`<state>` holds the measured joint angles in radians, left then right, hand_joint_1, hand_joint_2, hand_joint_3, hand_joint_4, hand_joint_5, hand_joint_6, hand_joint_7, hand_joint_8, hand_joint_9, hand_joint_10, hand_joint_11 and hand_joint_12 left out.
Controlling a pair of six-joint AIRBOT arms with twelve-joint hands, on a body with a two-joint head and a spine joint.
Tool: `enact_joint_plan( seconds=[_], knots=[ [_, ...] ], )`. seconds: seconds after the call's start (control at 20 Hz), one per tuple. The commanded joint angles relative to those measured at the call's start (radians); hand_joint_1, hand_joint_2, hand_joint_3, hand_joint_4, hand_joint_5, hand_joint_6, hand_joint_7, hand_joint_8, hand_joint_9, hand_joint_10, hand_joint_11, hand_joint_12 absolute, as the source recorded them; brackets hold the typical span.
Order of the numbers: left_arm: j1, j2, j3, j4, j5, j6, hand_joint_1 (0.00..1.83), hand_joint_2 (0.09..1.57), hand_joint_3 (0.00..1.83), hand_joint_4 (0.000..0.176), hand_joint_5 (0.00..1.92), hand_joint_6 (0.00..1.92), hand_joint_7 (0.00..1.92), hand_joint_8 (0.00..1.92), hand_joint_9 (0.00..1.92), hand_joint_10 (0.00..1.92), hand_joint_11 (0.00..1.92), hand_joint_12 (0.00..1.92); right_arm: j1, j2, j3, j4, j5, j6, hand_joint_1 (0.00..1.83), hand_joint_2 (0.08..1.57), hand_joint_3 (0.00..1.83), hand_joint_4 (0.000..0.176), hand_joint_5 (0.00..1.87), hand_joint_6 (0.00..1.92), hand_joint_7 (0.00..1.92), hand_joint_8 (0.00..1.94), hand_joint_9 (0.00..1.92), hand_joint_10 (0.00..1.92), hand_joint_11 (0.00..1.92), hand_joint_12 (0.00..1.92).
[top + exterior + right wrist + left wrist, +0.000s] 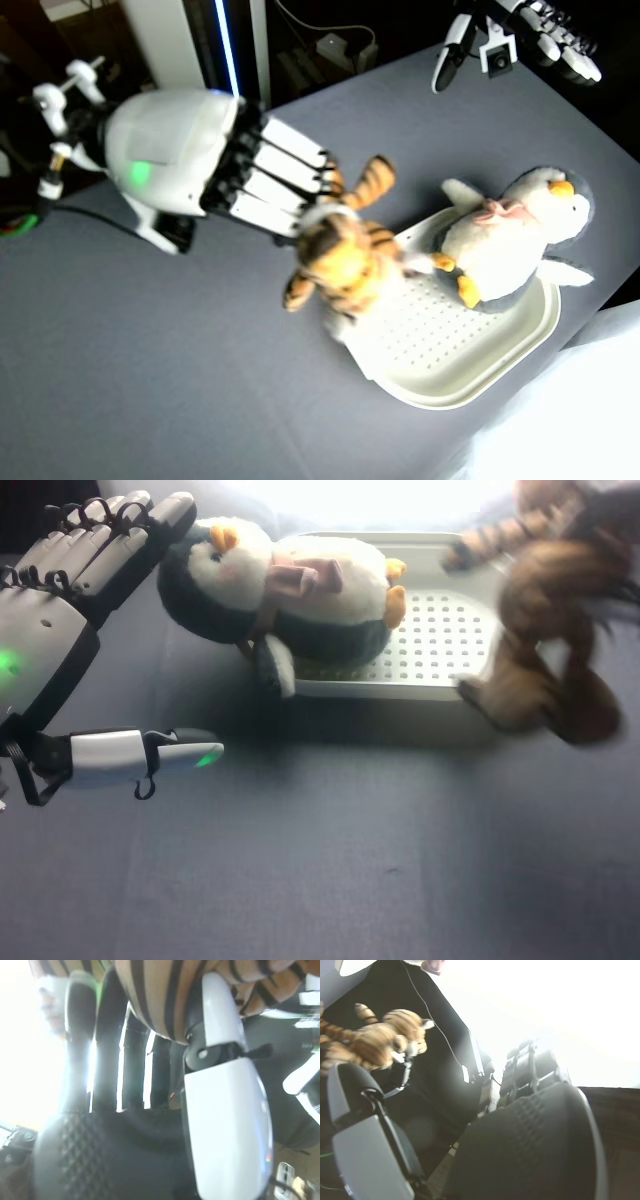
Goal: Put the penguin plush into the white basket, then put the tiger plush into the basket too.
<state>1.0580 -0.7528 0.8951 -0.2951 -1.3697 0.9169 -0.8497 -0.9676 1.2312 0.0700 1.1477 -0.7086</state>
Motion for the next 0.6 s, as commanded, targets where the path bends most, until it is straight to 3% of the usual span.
enact_joint_plan(
  seconds=[0.0,0.05,0.1,0.15,0.2,0.25,0.3,0.35,0.4,0.45,0.5,0.55],
  knots=[
    [-0.005,-0.005,0.002,0.016,-0.122,-0.009,0.92,0.75,0.0,0.17,0.0,0.0,0.0,0.0,0.0,0.0,0.0,0.0,0.039,-0.026,0.032,0.006,0.002,0.003,1.36,1.18,0.0,0.0,0.94,0.87,0.82,1.37,0.72,1.49,0.52,1.63],
    [-0.004,-0.006,0.004,0.017,-0.121,-0.016,0.93,0.76,0.0,0.143,0.0,0.0,0.0,0.0,0.0,0.0,0.0,0.0,0.078,-0.057,0.07,-0.001,-0.07,0.003,1.27,1.15,0.0,0.0,1.02,0.76,0.85,1.37,0.7,1.29,0.58,1.64],
    [-0.003,-0.006,0.004,0.017,-0.12,-0.016,0.91,0.75,0.0,0.155,0.0,0.0,0.0,0.0,0.0,0.0,0.0,0.0,0.097,-0.08,0.097,-0.008,-0.121,0.003,1.34,1.14,0.0,0.0,0.94,0.91,0.91,1.14,0.82,1.31,0.6,1.46],
    [-0.003,-0.007,0.004,0.017,-0.12,-0.016,0.91,0.76,0.0,0.149,0.0,0.0,0.0,0.0,0.0,0.0,0.0,0.0,0.108,-0.095,0.117,-0.011,-0.153,0.003,1.34,1.15,0.0,0.0,0.88,1.05,0.89,1.1,0.85,1.32,0.61,1.34],
    [-0.003,-0.007,0.005,0.017,-0.119,-0.016,0.9,0.75,0.0,0.144,0.0,0.0,0.0,0.0,0.0,0.0,0.0,0.0,0.11,-0.101,0.127,-0.011,-0.179,0.004,1.21,1.1,0.0,0.0,0.75,0.4,0.68,0.49,0.64,0.78,0.48,1.19],
    [-0.001,-0.007,0.005,0.015,-0.12,-0.016,0.91,0.76,0.0,0.158,0.0,0.0,0.0,0.0,0.0,0.0,0.0,0.0,0.11,-0.101,0.126,-0.011,-0.184,0.004,1.04,1.08,0.0,0.0,0.64,0.12,0.54,0.16,0.52,0.37,0.34,1.07],
    [0.006,-0.006,0.003,0.012,-0.124,-0.018,0.9,0.76,0.0,0.165,0.0,0.0,0.0,0.0,0.0,0.0,0.0,0.0,0.109,-0.1,0.119,-0.009,-0.184,0.006,0.94,1.09,0.0,0.0,0.55,0.02,0.44,0.03,0.42,0.15,0.21,0.98],
    [0.015,-0.005,0.001,0.006,-0.135,-0.02,0.9,0.77,0.01,0.138,0.0,0.0,0.0,0.0,0.0,0.0,0.0,0.0,0.102,-0.1,0.111,-0.009,-0.177,0.006,0.75,1.11,0.0,0.03,0.39,0.0,0.31,0.01,0.31,0.04,0.09,0.87],
    [0.023,-0.004,-0.001,0.0,-0.144,-0.024,0.89,0.78,0.01,0.157,0.0,0.0,0.0,0.0,0.0,0.0,0.0,0.0,0.099,-0.099,0.104,-0.005,-0.167,0.006,0.5,1.14,0.01,0.076,0.19,0.0,0.16,0.0,0.18,0.01,0.02,0.69],
    [0.036,-0.007,-0.001,-0.012,-0.153,-0.032,0.9,0.78,0.01,0.151,0.0,0.0,0.0,0.0,0.0,0.0,0.0,0.0,0.079,-0.096,0.09,0.017,-0.128,0.01,0.36,1.16,0.01,0.136,0.07,0.0,0.09,0.0,0.12,0.0,0.0,0.53],
    [0.052,-0.008,-0.001,-0.025,-0.164,-0.043,0.93,0.76,0.0,0.155,0.0,0.0,0.0,0.0,0.0,0.0,0.0,0.0,0.039,-0.083,0.075,0.038,-0.056,0.045,0.22,1.15,0.0,0.168,0.01,0.0,0.02,0.0,0.04,0.01,0.0,0.29],
    [0.071,-0.008,-0.002,-0.037,-0.183,-0.055,0.98,0.75,0.0,0.139,0.0,0.0,0.0,0.0,0.0,0.0,0.0,0.0,-0.008,-0.036,0.054,0.055,0.04,0.1,0.21,1.16,0.0,0.174,0.0,0.0,0.0,0.0,0.01,0.0,0.0,0.1]
  ],
)
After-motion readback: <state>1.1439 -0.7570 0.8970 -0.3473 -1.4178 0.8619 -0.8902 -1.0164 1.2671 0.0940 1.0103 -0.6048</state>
